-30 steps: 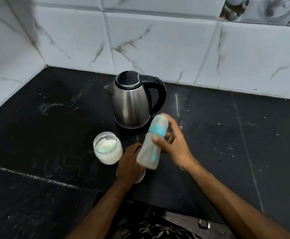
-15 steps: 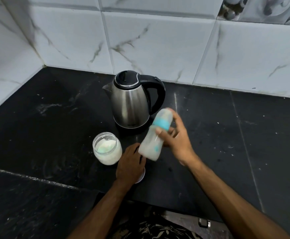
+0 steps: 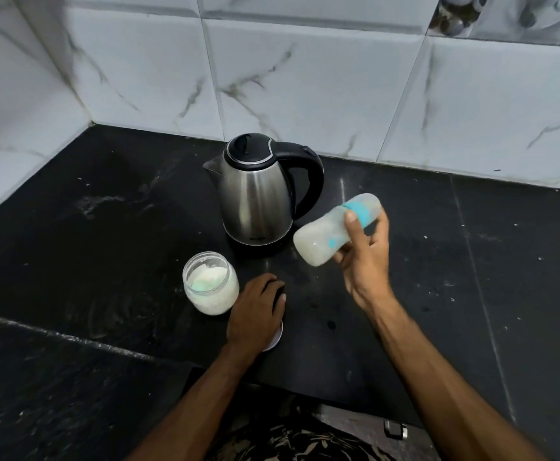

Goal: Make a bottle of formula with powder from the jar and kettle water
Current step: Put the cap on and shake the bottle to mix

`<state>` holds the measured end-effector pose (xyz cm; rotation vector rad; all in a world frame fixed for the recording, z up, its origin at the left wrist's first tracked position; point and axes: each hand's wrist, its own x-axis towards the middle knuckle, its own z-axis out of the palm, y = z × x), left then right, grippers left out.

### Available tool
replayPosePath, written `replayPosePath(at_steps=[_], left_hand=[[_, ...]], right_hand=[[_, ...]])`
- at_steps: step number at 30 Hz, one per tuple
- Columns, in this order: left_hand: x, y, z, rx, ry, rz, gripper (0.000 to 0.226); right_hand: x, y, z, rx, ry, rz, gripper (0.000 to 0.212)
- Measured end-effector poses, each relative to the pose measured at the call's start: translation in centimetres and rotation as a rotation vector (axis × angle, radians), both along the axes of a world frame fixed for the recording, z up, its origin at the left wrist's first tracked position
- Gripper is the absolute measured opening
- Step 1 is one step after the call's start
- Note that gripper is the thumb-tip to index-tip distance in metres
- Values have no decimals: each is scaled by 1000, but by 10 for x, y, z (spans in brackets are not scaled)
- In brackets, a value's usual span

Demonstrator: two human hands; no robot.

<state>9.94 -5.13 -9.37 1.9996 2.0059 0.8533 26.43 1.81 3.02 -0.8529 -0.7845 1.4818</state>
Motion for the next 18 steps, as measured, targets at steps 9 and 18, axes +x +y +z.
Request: replayPosePath(at_steps=[9,18], left_hand=[[2,-1,0,-1,-12,-2,33],[-2,1,-7,-36,-80,-22,35]], right_hand=[[6,-2,4,63,-124,100,67],[4,-20,-7,130,-300,348,76]])
